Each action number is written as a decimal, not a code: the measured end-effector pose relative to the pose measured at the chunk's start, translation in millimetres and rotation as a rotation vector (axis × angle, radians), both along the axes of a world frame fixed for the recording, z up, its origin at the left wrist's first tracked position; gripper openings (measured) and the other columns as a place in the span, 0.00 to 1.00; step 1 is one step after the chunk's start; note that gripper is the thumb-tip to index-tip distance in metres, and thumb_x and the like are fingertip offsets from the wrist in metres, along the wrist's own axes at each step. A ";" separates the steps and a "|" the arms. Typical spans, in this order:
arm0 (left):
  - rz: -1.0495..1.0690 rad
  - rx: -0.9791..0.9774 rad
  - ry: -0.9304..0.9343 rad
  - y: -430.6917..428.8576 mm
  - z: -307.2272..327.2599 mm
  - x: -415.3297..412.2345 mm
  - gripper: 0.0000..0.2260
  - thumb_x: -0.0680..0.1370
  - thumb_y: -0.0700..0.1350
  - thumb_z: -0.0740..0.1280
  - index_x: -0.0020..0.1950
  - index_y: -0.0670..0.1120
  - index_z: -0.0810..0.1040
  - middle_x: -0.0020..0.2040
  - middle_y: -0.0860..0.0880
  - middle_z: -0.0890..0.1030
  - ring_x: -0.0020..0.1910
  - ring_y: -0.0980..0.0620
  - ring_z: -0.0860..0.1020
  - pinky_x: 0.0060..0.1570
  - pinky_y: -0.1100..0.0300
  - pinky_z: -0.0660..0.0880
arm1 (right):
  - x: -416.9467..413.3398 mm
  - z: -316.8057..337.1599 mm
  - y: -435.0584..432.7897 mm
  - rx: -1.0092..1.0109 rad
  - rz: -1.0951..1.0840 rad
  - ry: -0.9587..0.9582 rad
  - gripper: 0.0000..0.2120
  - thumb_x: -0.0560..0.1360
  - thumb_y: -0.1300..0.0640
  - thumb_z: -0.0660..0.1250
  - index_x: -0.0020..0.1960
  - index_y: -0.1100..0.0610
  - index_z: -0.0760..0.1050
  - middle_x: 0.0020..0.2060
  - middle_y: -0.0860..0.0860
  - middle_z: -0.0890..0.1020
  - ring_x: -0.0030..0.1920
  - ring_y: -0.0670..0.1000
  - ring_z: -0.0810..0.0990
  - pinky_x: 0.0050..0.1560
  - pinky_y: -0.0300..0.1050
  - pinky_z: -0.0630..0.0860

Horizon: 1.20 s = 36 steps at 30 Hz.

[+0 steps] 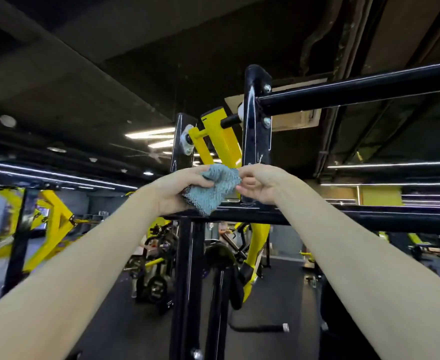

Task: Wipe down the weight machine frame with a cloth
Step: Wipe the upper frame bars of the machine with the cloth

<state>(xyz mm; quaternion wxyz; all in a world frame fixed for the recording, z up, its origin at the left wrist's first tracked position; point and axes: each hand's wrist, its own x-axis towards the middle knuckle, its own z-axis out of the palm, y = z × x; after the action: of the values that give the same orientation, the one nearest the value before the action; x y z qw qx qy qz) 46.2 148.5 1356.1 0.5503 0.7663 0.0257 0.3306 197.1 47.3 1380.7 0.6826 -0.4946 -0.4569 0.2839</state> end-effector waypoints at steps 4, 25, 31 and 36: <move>0.102 -0.024 -0.001 18.1 -25.1 -26.1 0.17 0.76 0.40 0.64 0.63 0.53 0.76 0.54 0.49 0.82 0.49 0.52 0.81 0.42 0.58 0.77 | -19.0 -17.6 9.6 -0.071 0.008 0.075 0.06 0.75 0.70 0.62 0.43 0.62 0.70 0.38 0.59 0.81 0.37 0.52 0.80 0.40 0.42 0.80; 0.159 -0.069 -0.022 156.8 -57.2 -91.5 0.08 0.80 0.40 0.62 0.50 0.45 0.81 0.38 0.48 0.84 0.37 0.52 0.83 0.36 0.59 0.78 | -118.2 -48.1 146.1 -0.462 -0.265 -0.707 0.38 0.59 0.34 0.76 0.59 0.58 0.78 0.58 0.51 0.79 0.61 0.50 0.75 0.63 0.51 0.70; 0.117 -0.051 -0.062 173.3 -48.8 -78.5 0.06 0.77 0.39 0.67 0.53 0.43 0.79 0.46 0.45 0.83 0.41 0.51 0.82 0.40 0.59 0.79 | -117.5 -42.7 165.4 -0.271 -0.300 -0.467 0.03 0.73 0.62 0.72 0.42 0.61 0.79 0.46 0.55 0.83 0.51 0.53 0.81 0.48 0.47 0.78; -0.040 -0.032 0.146 191.7 -51.1 -81.9 0.12 0.73 0.49 0.71 0.53 0.44 0.80 0.48 0.49 0.83 0.46 0.52 0.80 0.42 0.58 0.75 | -115.2 -33.0 157.6 -0.234 -0.379 -0.459 0.08 0.77 0.61 0.68 0.54 0.63 0.78 0.43 0.55 0.81 0.42 0.52 0.80 0.42 0.45 0.77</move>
<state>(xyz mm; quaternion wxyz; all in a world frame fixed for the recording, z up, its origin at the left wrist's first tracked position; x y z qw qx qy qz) -35.7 340.1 1305.0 0.5657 0.7797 0.0557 0.2625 81.9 204.9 1347.7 0.5407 -0.6973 -0.4631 0.0835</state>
